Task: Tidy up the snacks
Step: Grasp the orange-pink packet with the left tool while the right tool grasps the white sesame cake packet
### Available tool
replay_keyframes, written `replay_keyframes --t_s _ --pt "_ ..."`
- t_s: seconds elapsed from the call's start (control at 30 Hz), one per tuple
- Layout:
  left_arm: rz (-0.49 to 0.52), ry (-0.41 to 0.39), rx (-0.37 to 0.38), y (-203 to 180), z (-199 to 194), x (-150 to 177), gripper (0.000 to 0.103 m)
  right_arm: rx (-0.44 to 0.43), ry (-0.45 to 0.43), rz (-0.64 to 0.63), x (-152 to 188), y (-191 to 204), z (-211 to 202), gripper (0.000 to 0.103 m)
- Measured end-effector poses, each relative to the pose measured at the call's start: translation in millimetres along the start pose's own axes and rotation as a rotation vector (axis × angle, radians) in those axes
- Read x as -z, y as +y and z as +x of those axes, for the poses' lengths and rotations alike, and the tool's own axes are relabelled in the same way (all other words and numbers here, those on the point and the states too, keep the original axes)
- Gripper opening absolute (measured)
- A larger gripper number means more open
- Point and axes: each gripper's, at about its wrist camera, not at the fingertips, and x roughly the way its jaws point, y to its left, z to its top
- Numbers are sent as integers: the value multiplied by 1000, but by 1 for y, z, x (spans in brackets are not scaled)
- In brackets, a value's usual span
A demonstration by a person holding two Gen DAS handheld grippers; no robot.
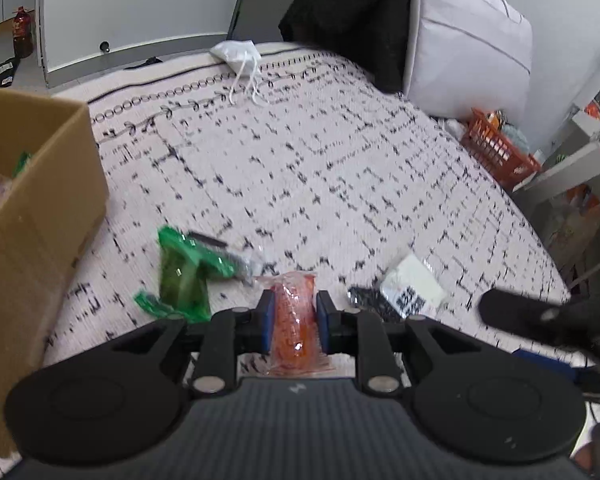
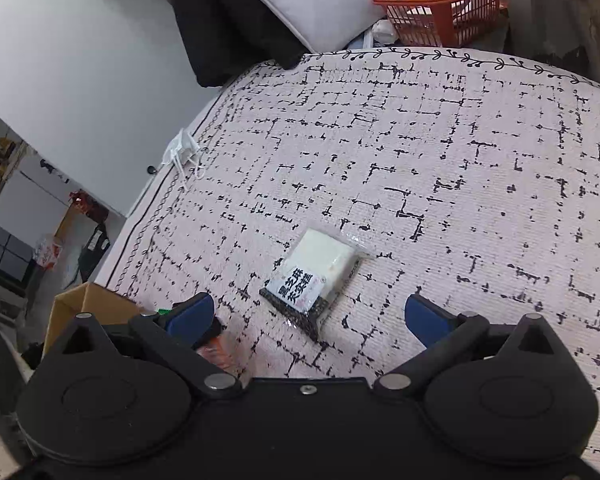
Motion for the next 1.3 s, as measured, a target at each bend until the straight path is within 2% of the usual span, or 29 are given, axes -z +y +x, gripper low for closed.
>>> replay_keyframes --t_s 0.17,0.27,0.37,0.63,0.7,0.83,0.9,1.0,1.07,1.1,1.23,1.3 --pt "-14 -15 17 9 -8 -16 21 38 -12 -12 1 9 11 100" --pt "-20 -14 21 14 -10 -23 21 90 -11 7 2 12 25 99" --pt "-15 -7 28 18 -11 -26 21 137 -21 -1 4 18 38 99" --pt "-7 23 35 29 -11 -29 21 194 -68 -30 5 30 58 99" --pt "-5 25 36 31 -12 -29 21 213 -62 -41 6 31 62 98" --pt "-13 21 30 34 -13 -29 21 302 -21 -69 8 25 69 98" --pt "-17 21 31 35 -14 -29 21 309 -16 -57 6 19 67 97" --pt "-14 17 34 34 -16 -27 21 318 -15 -64 3 15 59 84" --pt "-15 18 35 34 -17 -25 21 300 -7 -70 2 13 56 69" --pt "-15 18 35 34 -16 -25 21 287 -1 -67 3 13 54 67" --pt "-20 20 39 34 -16 -24 21 229 -8 -3 4 13 52 67" --pt "-17 19 40 33 -16 -26 21 223 -22 -17 5 20 58 69"
